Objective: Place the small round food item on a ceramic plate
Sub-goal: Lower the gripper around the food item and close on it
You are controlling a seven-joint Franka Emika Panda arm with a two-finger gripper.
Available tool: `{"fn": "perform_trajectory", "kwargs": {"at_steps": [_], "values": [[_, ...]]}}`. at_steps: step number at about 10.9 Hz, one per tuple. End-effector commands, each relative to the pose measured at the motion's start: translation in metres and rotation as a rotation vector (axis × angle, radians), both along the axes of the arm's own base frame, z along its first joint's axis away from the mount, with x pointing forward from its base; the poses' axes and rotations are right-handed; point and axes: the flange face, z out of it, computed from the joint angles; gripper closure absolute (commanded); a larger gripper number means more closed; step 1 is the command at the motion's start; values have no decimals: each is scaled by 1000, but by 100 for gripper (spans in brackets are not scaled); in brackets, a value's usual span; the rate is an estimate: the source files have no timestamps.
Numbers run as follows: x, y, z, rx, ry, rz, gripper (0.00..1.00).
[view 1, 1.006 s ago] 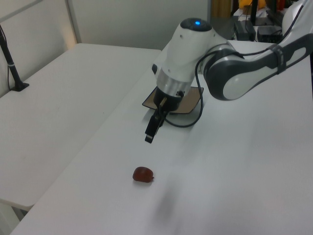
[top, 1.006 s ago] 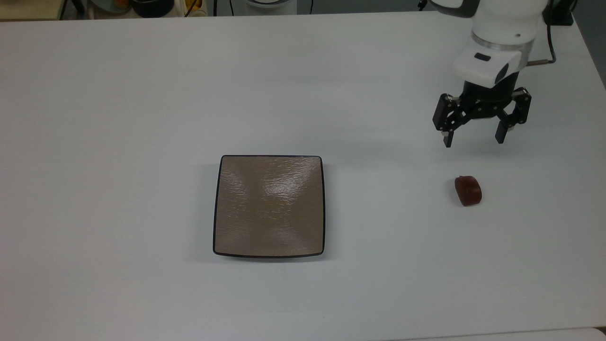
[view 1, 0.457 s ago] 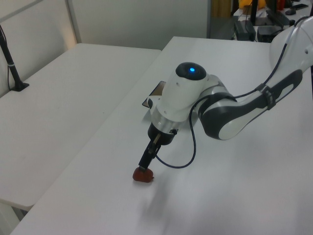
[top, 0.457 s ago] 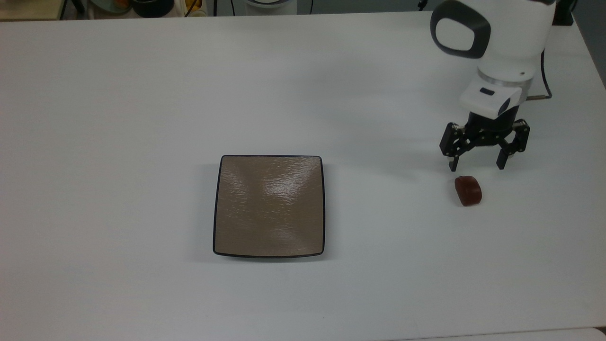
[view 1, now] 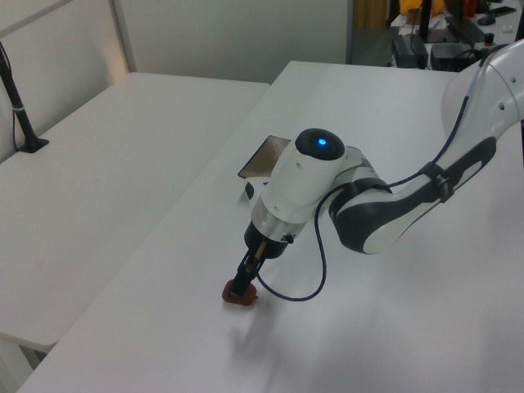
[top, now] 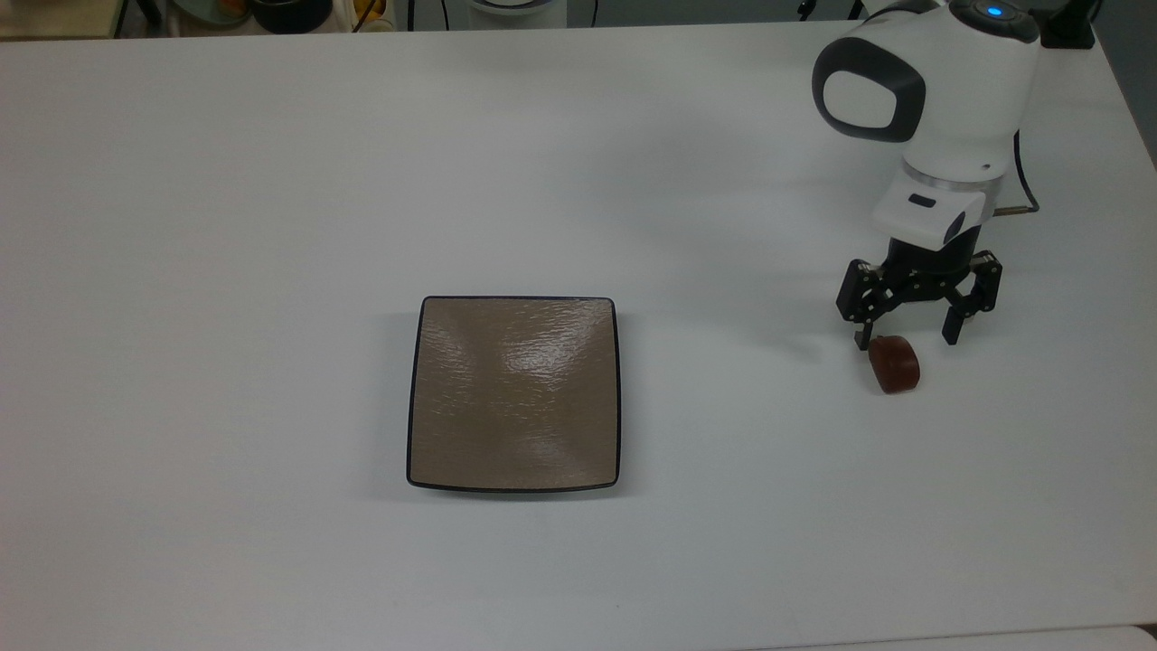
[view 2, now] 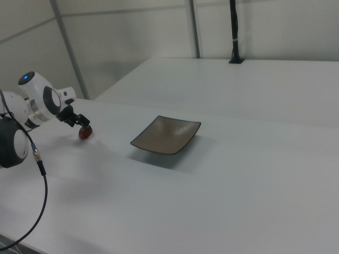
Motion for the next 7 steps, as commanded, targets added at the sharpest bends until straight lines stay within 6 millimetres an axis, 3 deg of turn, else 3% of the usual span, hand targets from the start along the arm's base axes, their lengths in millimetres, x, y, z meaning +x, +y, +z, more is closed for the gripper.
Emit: {"fn": "perform_trajectory", "kwargs": {"at_steps": [1, 6, 7], "values": [[6, 4, -11, -6, -54, 7, 0], [7, 4, -23, -17, -62, 24, 29], [6, 4, -24, -19, -61, 26, 39]]}}
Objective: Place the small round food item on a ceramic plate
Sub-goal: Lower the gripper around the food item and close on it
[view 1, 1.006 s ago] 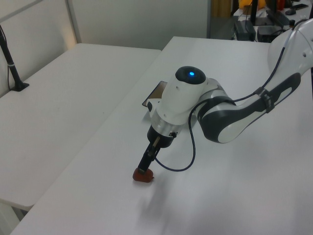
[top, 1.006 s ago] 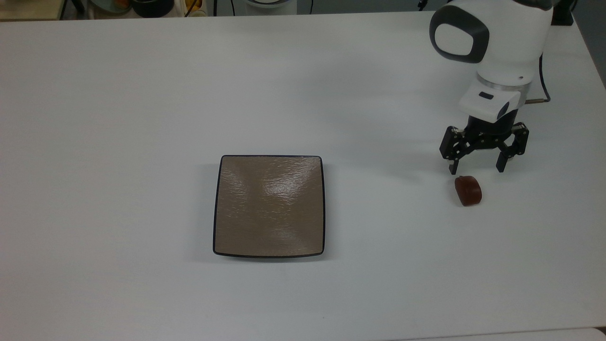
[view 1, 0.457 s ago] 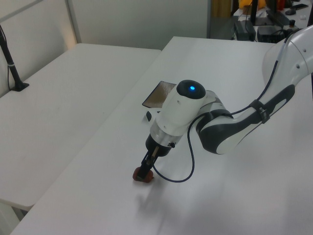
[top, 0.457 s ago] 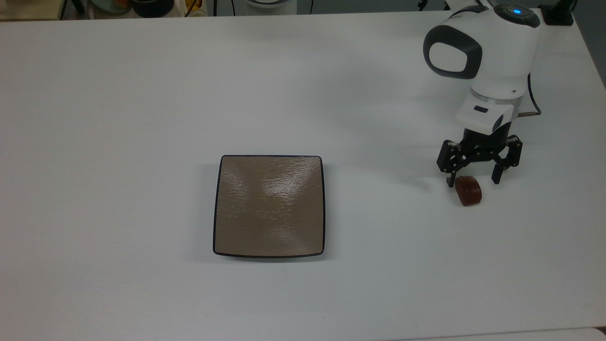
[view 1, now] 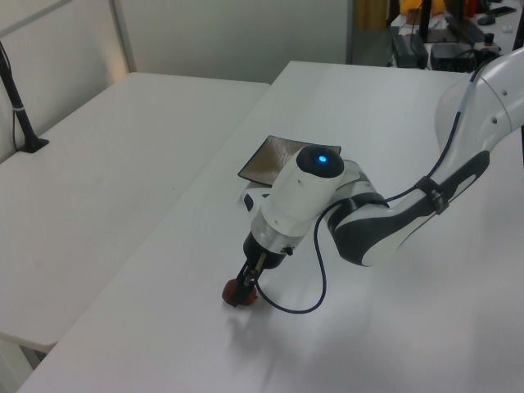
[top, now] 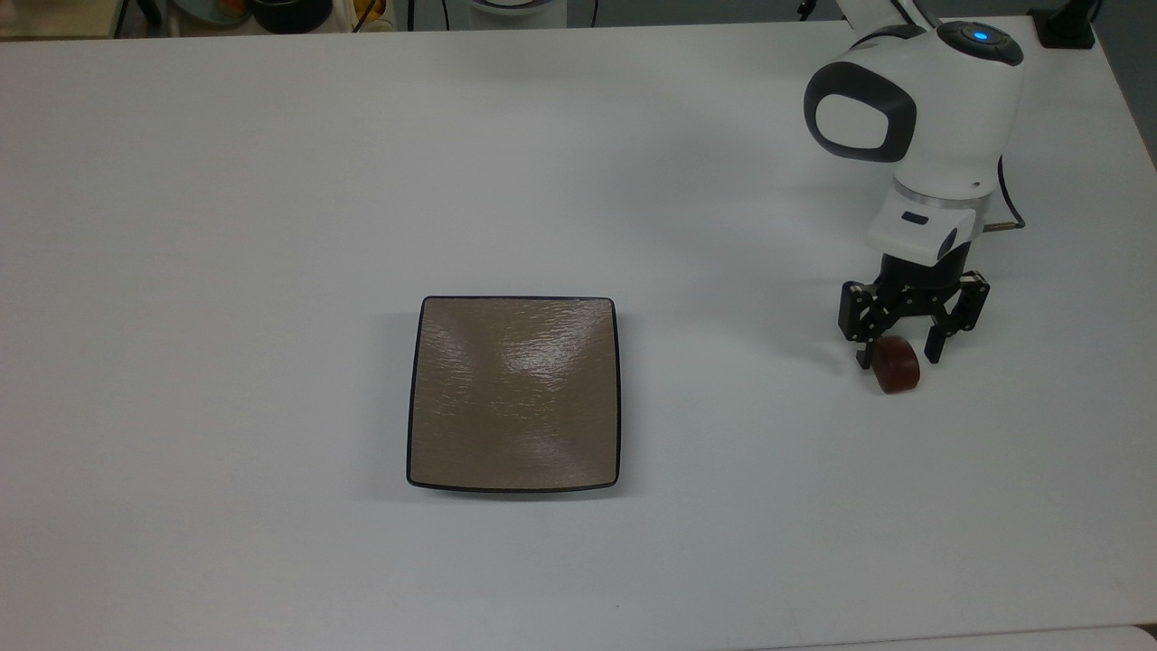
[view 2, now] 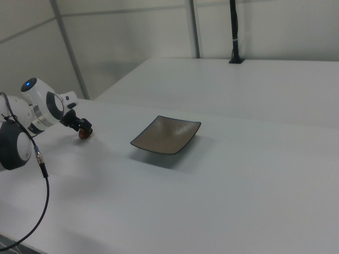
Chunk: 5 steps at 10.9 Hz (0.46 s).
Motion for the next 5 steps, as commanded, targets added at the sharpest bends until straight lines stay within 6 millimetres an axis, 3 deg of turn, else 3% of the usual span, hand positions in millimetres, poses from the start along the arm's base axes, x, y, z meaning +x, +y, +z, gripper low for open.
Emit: {"fn": "perform_trajectory", "kwargs": {"at_steps": [1, 4, 5], "values": [[3, 2, -1, -1, -31, 0, 48], [4, 0, -3, -4, -26, -4, 78], [6, -3, -4, -6, -24, -8, 79]]}}
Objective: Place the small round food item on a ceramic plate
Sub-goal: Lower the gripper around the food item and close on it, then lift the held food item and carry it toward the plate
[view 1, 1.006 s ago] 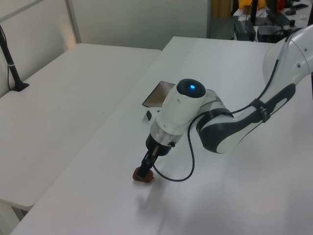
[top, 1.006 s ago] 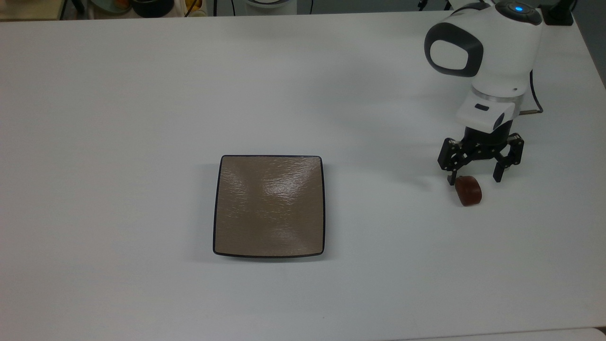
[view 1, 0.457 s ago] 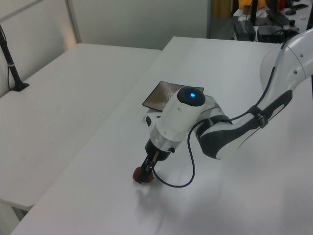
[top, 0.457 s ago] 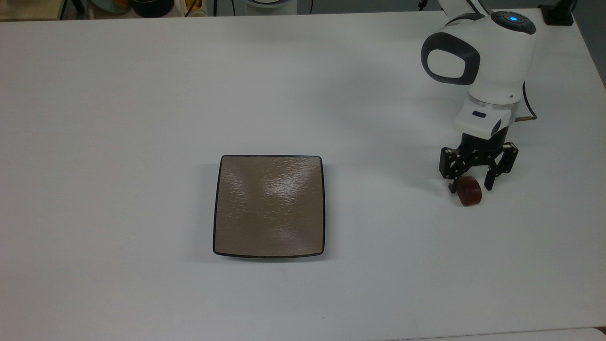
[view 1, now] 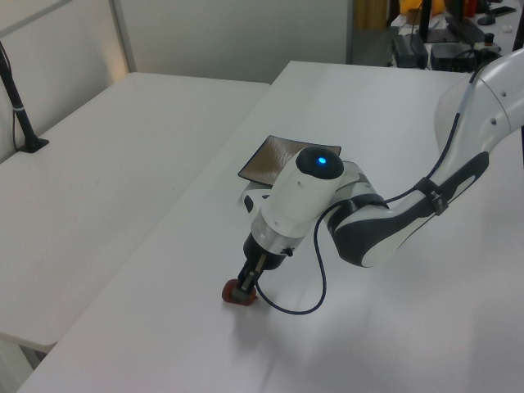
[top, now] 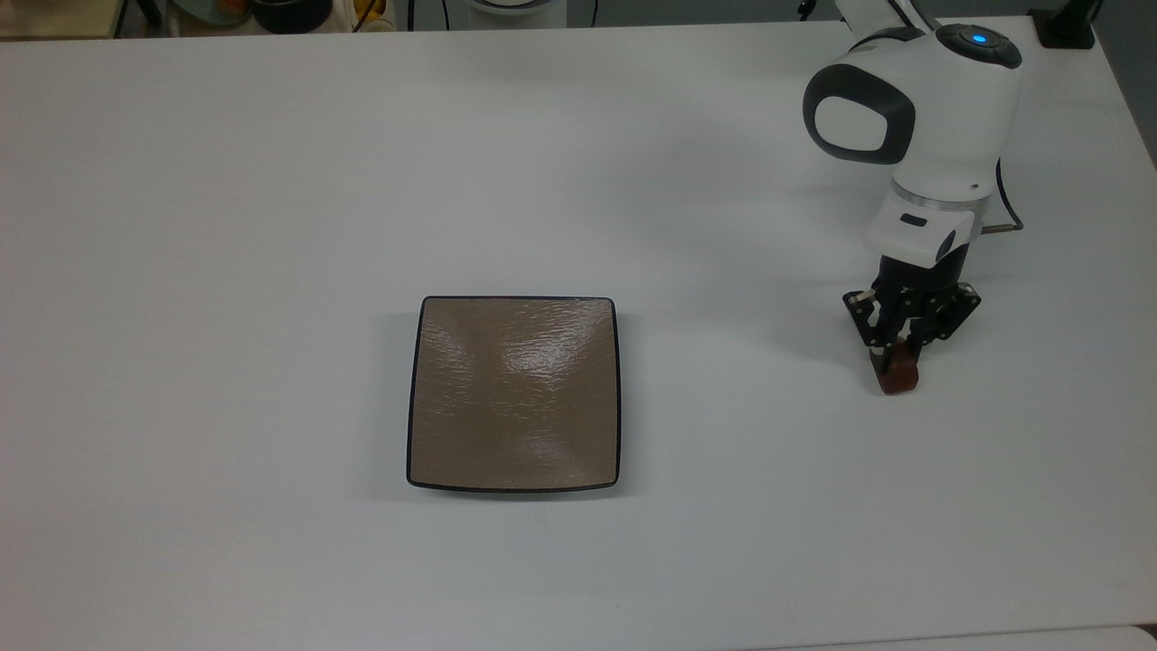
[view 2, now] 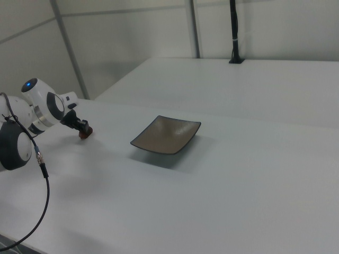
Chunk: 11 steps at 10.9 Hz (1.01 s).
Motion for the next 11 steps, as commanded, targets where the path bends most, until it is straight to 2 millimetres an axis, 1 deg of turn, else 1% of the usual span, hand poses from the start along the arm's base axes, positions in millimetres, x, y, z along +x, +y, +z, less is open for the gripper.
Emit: {"fn": "perform_trajectory", "kwargs": {"at_steps": [1, 2, 3, 4, 5, 7, 9, 10, 11], "values": [[5, -3, -2, -4, -22, -12, 79], [7, -6, 0, -3, -21, -15, 78], [8, -8, 8, 0, -28, -18, 78], [6, -9, 17, 2, -31, -19, 78], [4, -11, 31, 8, -39, -22, 78], [0, -18, 70, 25, -60, -31, 78], [9, -46, 112, 2, -48, -94, 77], [8, -56, 146, 15, -61, -115, 77], [4, -70, 174, 16, -67, -136, 77]]}}
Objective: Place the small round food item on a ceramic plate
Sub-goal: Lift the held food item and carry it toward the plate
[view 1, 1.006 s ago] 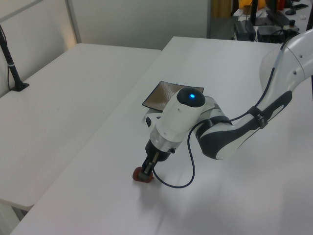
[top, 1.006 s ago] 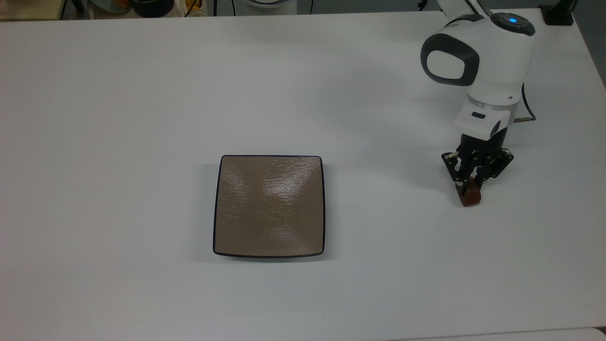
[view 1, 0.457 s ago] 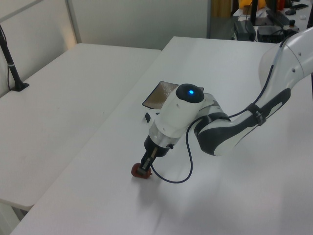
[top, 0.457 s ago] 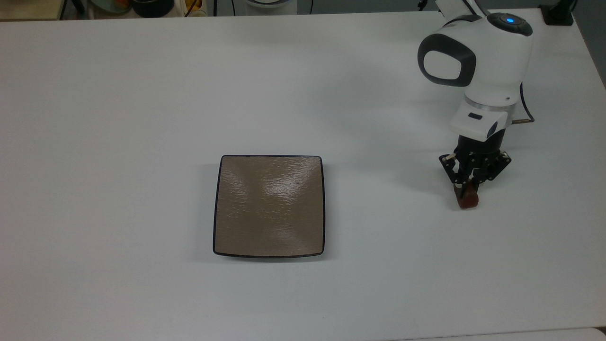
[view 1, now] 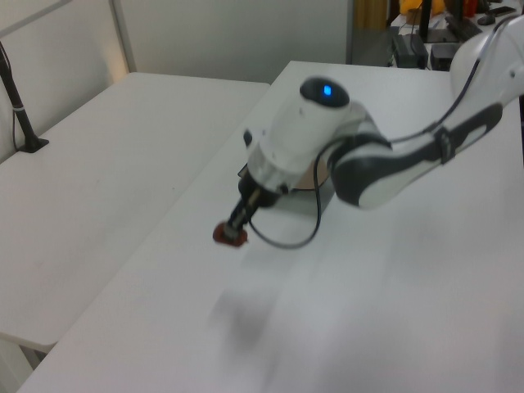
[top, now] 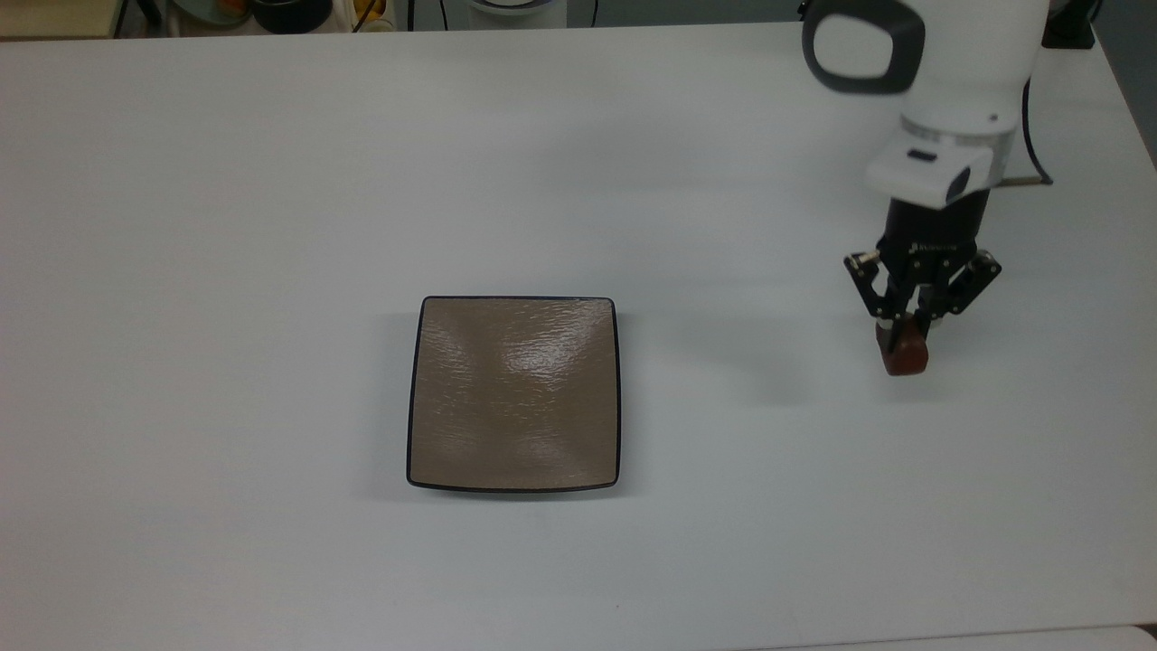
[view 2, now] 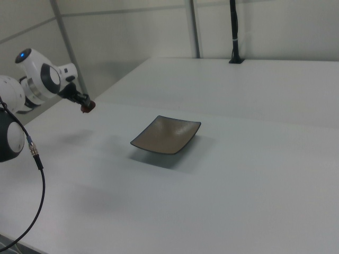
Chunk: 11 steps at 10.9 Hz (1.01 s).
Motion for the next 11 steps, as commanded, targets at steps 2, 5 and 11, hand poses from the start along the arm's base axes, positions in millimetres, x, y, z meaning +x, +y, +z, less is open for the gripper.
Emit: {"fn": "perform_trajectory", "kwargs": {"at_steps": [2, 5, 11], "values": [[-27, -65, 115, -3, 11, -107, 77], [-43, -122, 177, 28, 72, -99, 76], [-42, -244, 214, 36, 197, 71, 76]]}}
